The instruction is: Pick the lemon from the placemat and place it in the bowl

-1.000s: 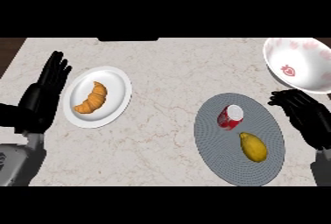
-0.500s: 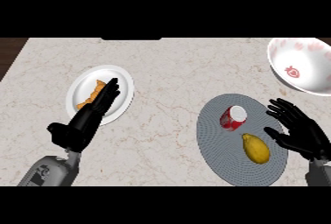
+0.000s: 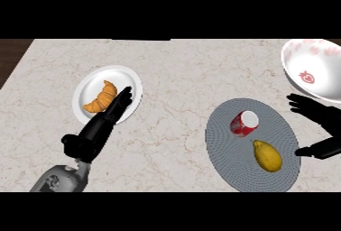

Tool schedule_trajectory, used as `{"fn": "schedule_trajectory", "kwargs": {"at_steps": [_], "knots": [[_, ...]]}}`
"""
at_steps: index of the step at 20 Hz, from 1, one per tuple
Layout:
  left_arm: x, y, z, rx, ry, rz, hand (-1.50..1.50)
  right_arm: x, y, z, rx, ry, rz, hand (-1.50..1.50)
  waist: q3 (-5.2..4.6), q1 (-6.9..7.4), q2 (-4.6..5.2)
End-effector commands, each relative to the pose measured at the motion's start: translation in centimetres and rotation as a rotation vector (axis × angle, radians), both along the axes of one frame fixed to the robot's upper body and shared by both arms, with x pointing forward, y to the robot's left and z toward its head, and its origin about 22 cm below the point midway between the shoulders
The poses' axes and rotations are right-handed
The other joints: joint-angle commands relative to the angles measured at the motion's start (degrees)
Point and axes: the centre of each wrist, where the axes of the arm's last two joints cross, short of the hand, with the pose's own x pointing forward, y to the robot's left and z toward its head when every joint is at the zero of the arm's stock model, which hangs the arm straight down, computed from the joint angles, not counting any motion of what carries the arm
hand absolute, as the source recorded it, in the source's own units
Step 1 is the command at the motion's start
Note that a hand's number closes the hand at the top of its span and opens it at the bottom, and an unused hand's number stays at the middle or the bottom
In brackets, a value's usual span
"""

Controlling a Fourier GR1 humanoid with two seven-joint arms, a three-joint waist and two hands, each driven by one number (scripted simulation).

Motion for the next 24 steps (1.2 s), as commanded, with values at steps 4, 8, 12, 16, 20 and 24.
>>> {"fn": "schedule_trajectory", "kwargs": {"at_steps": [4,8,12,16,20,24], "knots": [[0.6,1.0,0.6,0.012,0.005,-0.005,0.00,2.6,-0.6,4.8,-0.170,0.283,0.392,-1.50,-0.04,0.26,0.02],[0.4,-0.2,0.1,0.017,-0.005,-0.004,0.00,4.9,-0.1,5.7,-0.175,0.366,0.474,-1.50,0.03,-0.11,0.07],[-0.6,1.2,-1.2,-0.010,0.023,0.012,0.00,5.5,0.3,6.4,-0.169,0.400,0.507,-1.50,-0.01,-1.05,-0.21],[0.5,1.8,-0.9,-0.026,0.025,0.025,0.00,5.7,3.3,4.9,-0.206,0.401,0.510,-1.50,-0.01,-1.44,-0.26],[0.5,0.4,0.9,0.008,0.009,0.028,0.00,5.2,4.4,5.1,-0.203,0.385,0.525,-1.50,-0.01,-1.58,-0.34],[-1.4,2.2,-0.5,0.000,0.004,0.040,0.00,4.3,4.4,5.2,-0.238,0.348,0.468,-1.50,0.00,-1.40,-0.32]]}}
